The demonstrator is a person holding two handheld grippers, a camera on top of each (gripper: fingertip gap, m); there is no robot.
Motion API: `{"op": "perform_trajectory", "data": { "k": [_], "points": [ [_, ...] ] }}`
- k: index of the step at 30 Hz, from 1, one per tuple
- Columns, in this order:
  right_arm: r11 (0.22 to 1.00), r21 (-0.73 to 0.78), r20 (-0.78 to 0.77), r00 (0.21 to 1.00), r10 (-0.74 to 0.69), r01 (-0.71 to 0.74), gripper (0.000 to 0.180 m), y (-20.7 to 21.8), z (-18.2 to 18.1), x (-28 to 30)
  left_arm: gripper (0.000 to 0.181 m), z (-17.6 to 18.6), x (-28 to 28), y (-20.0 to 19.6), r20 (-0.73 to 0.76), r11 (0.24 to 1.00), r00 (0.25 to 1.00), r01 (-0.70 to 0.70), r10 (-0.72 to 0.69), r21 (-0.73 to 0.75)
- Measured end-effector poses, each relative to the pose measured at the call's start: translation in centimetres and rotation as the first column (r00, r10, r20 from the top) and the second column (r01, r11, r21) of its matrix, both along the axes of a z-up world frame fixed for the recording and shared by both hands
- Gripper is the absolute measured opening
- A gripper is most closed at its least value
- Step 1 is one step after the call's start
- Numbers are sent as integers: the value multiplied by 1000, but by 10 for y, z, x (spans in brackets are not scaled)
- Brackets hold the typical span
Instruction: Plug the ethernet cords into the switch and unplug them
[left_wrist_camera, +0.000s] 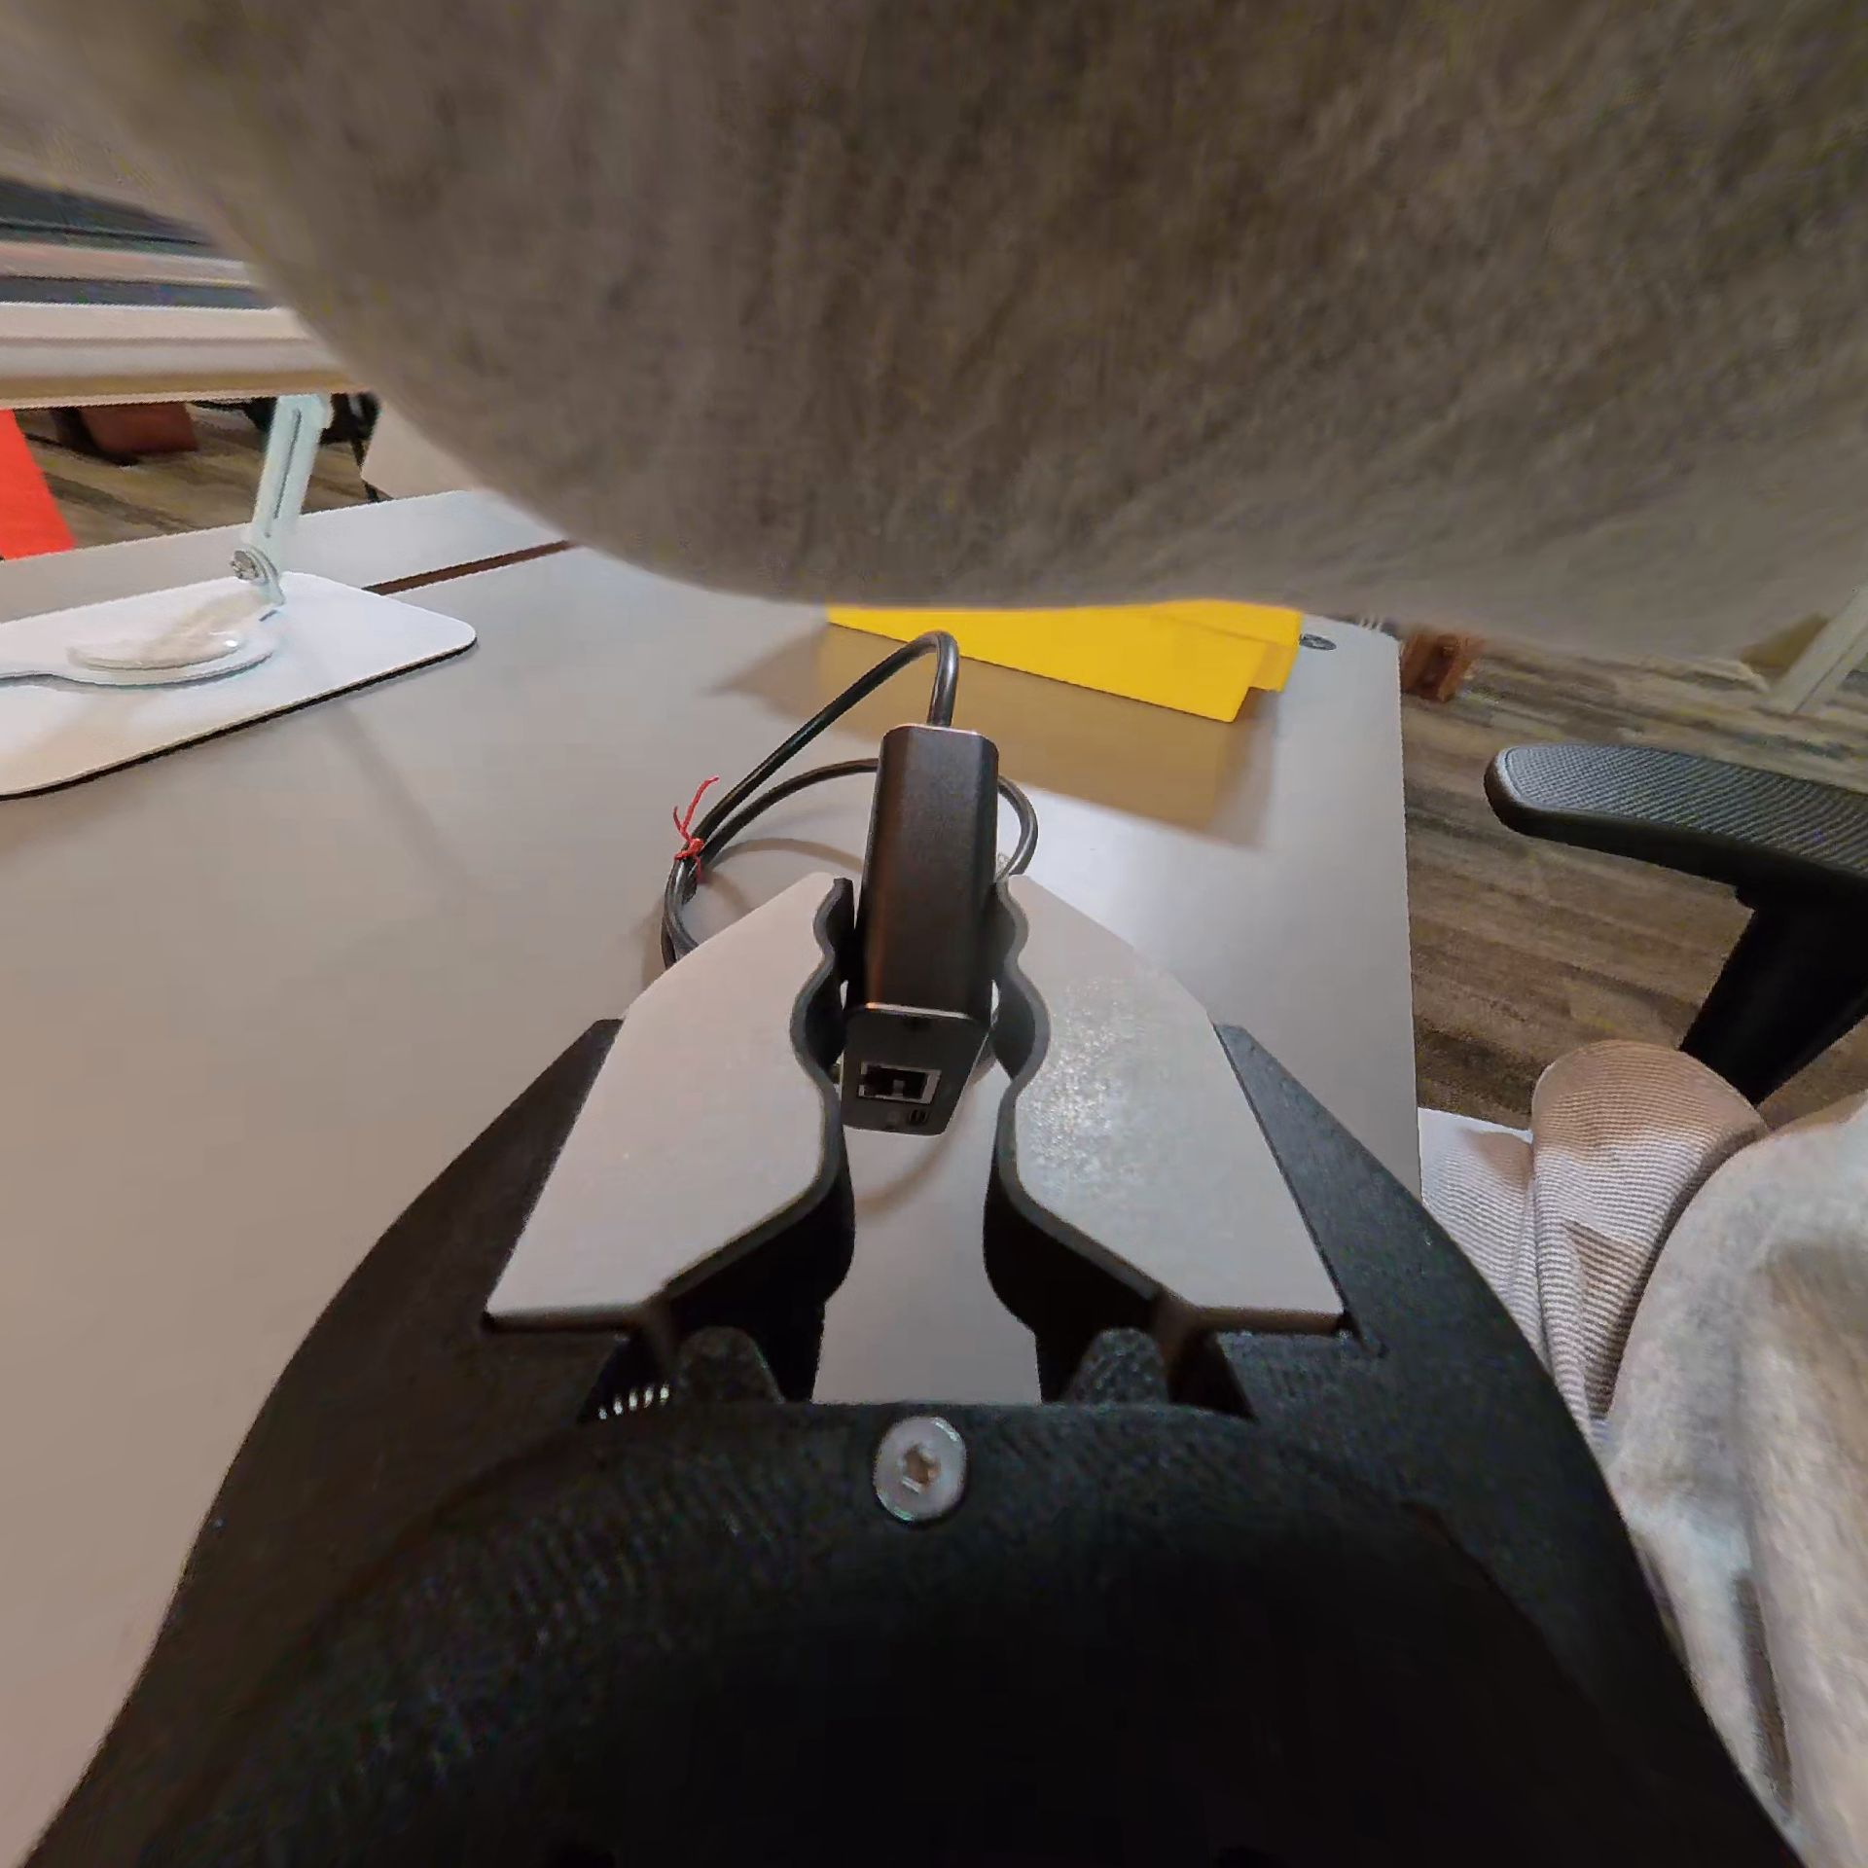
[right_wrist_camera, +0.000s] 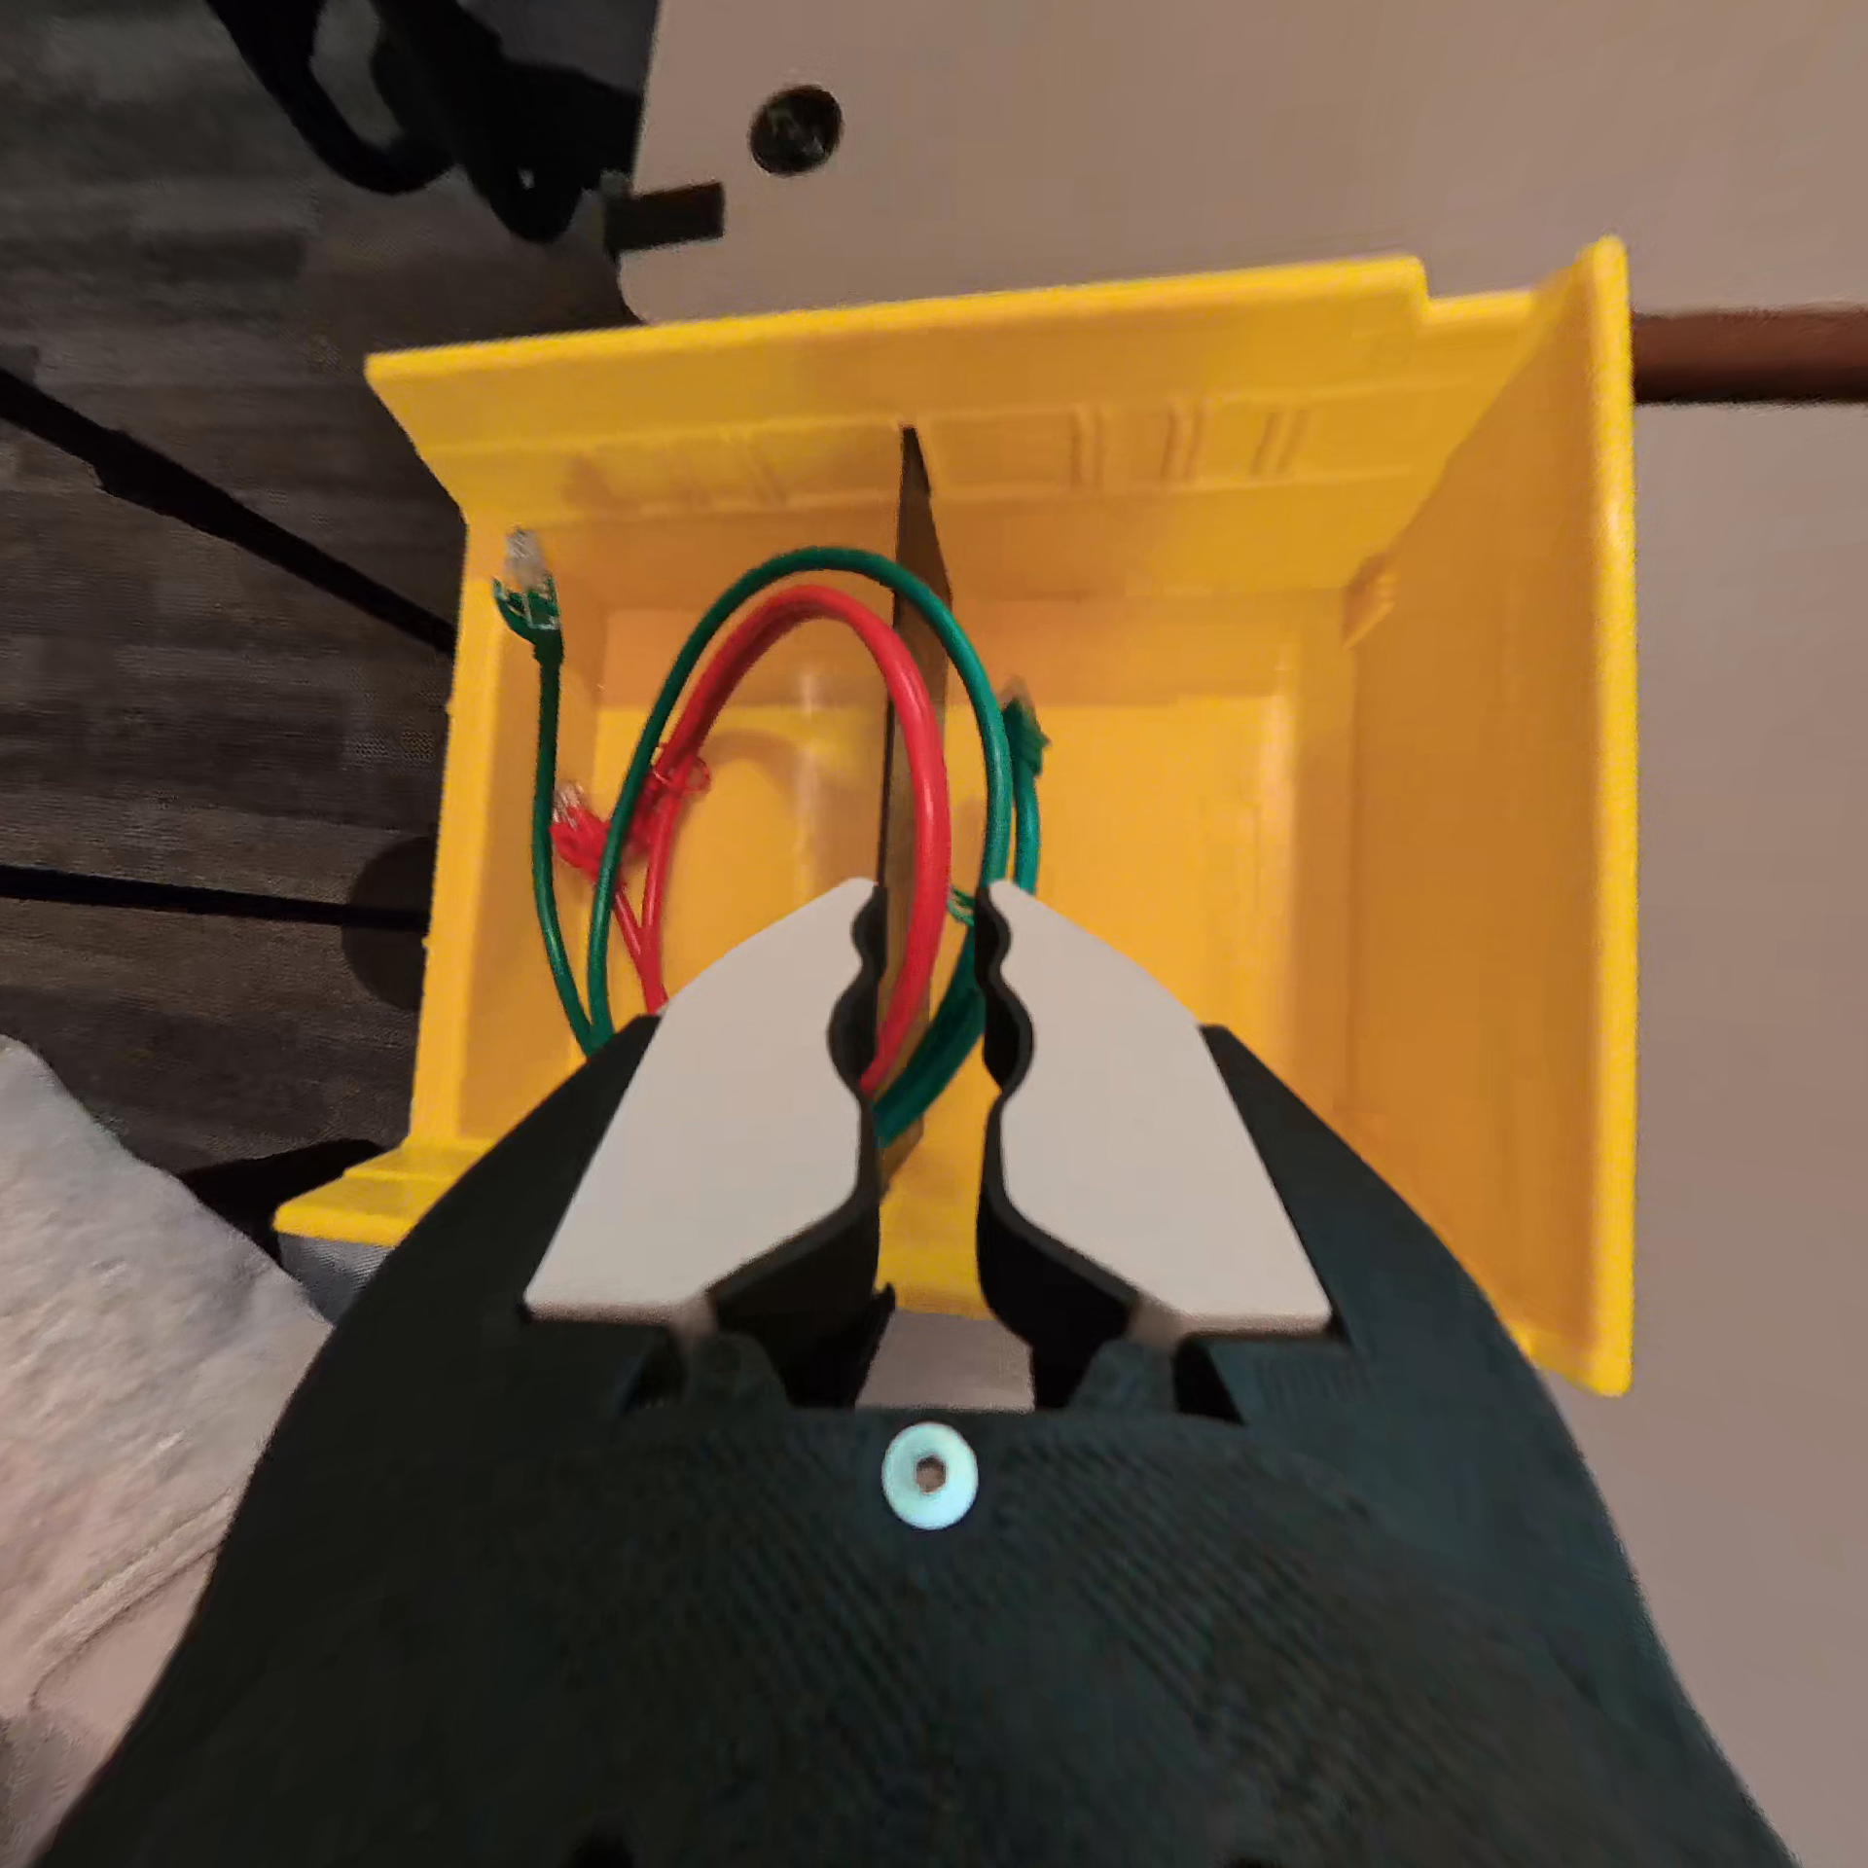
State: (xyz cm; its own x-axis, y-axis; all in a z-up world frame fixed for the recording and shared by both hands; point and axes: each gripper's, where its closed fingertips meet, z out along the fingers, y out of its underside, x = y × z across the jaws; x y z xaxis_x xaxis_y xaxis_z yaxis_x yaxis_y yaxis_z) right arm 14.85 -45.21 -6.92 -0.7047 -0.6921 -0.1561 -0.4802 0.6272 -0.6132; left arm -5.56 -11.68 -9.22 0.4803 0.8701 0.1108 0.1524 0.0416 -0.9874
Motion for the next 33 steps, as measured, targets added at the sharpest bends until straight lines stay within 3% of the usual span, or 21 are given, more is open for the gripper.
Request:
{"op": "perform_trajectory", "data": {
  "k": [5, 9, 12, 17, 23, 29, 33],
  "points": [
    [996, -25, -133, 988, 81, -85, 22, 1, -15, 5, 24, 1, 0, -3, -1, 1000, 1000, -3, 3, 28],
    [985, -72, -282, 951, 129, -155, 7, 1, -24, 5, 24, 2, 0, -3, -4, 1000, 1000, -5, 5, 29],
    [973, -116, -295, 942, 160, -201, 7, 3, -11, 11, 24, 1, 0, -2, -1, 1000, 1000, -1, 1, 22],
    [963, -188, -115, 978, 172, -191, 5, 9, 48, 32, 24, 0, 0, 0, 4, 1000, 1000, 8, -8, 4],
    [926, -345, -50, 988, 149, -157, 5, 10, 122, 31, 24, -1, 0, 1, 4, 1000, 1000, 10, -10, -4],
    [872, -489, 136, 989, 60, 15, 6, 16, 203, -2, 24, 0, 0, 1, -2, 1000, 1000, 8, -8, 0],
    [833, -530, 294, 956, 5, 158, 6, 42, 244, -47, 24, 0, 1, 1, 0, 1000, 1000, 11, -11, -4]
  ]
}}
